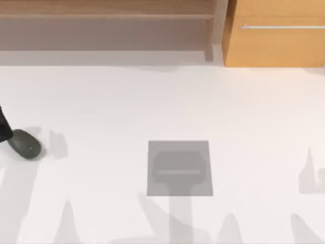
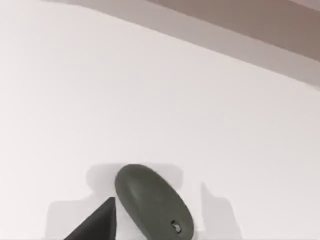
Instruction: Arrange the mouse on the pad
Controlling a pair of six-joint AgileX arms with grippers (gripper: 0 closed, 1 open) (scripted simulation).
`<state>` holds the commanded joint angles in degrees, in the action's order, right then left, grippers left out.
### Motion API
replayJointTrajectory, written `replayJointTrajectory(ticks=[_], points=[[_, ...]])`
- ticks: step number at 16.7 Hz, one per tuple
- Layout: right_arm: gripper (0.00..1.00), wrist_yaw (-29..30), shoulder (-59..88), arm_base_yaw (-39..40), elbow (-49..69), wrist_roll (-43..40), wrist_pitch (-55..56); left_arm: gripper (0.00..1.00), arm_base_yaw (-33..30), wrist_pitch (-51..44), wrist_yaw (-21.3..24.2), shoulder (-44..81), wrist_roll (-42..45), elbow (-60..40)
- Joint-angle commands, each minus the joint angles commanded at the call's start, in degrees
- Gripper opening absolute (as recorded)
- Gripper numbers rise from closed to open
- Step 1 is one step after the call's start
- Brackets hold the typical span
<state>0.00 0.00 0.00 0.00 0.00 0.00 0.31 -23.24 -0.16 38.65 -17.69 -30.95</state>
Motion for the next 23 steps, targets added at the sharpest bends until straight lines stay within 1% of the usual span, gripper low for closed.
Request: replayJointTrajectory(ticks=[4, 7, 10, 13, 17, 23], points=[[1.00, 0.0, 0.0, 0.0, 0.0, 0.0, 0.0, 1.00, -0.1, -13.3, 0.3, 24.4, -9.9, -17.1], [1.00, 0.0, 0.0, 0.0, 0.0, 0.0, 0.0, 1.00, -0.2, -22.7, 0.5, 40.3, -16.8, -29.1], [1.00, 0.0, 0.0, 0.0, 0.0, 0.0, 0.0, 1.00, -0.3, -30.7, 0.6, 53.8, -22.8, -39.7], [1.00, 0.0, 0.0, 0.0, 0.0, 0.0, 0.0, 1.00, -0.3, -36.8, 0.6, 64.6, -27.4, -48.1], [1.00, 0.0, 0.0, 0.0, 0.0, 0.0, 0.0, 1.00, -0.3, -41.0, 0.5, 71.8, -30.7, -54.1], [1.00, 0.0, 0.0, 0.0, 0.0, 0.0, 0.0, 1.00, -0.2, -40.9, 0.5, 72.1, -30.8, -54.2]])
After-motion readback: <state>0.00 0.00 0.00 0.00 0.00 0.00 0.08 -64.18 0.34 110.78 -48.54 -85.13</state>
